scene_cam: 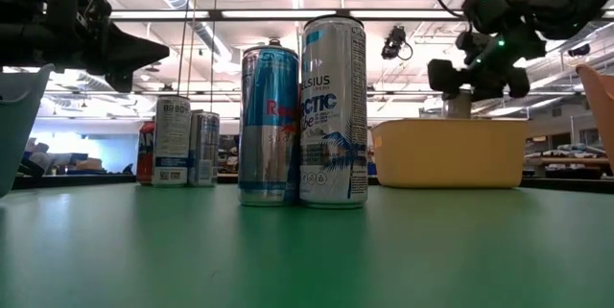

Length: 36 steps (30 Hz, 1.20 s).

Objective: Sort soda cans
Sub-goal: Put the white-blue soda can into the yellow bin

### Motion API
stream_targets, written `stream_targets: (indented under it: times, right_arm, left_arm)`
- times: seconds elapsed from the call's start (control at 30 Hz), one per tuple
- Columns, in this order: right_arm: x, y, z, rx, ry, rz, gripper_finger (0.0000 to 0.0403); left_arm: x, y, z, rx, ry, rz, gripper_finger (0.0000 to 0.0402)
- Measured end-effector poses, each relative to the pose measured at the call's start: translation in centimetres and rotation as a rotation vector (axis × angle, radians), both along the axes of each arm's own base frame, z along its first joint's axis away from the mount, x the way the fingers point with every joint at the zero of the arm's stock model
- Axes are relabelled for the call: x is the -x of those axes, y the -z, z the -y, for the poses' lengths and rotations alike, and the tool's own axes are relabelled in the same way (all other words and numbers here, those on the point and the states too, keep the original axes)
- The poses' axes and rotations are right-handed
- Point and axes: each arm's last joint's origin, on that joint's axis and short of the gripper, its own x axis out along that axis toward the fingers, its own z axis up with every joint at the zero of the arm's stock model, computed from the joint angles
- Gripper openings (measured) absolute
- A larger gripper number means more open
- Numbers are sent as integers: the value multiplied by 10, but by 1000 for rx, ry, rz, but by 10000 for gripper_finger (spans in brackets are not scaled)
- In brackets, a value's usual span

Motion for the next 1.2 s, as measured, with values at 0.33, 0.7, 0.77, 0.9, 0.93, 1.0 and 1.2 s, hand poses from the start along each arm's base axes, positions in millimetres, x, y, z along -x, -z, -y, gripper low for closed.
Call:
stream_targets:
  times: [0.33,0.7,0.77,0.9,0.93,1.0,1.2]
  right_arm:
    - [-12,-14,32,-37,96,-79,242]
    - [-7,2,41,-105,195,-70,242]
    - [-6,1,40,-107,195,-69,242]
    - [-2,-3,37,-108,189,-82,246]
    - [-2,-4,36,-112,183,-86,249]
    - [0,-5,34,-122,176,-89,255]
    - [2,1,32,-186,156,-104,272]
  left_arm:
    - [0,2,0,3,-11,-16,10]
    - [0,2,0,6,-11,-21,10]
    - [0,2,0,6,-11,-21,10]
    - [0,2,0,6,-12,-21,10]
    - [0,2,0,6,-12,-21,10]
    - [0,2,0,6,-12,-20,10]
    - [0,2,0,6,-12,-20,10]
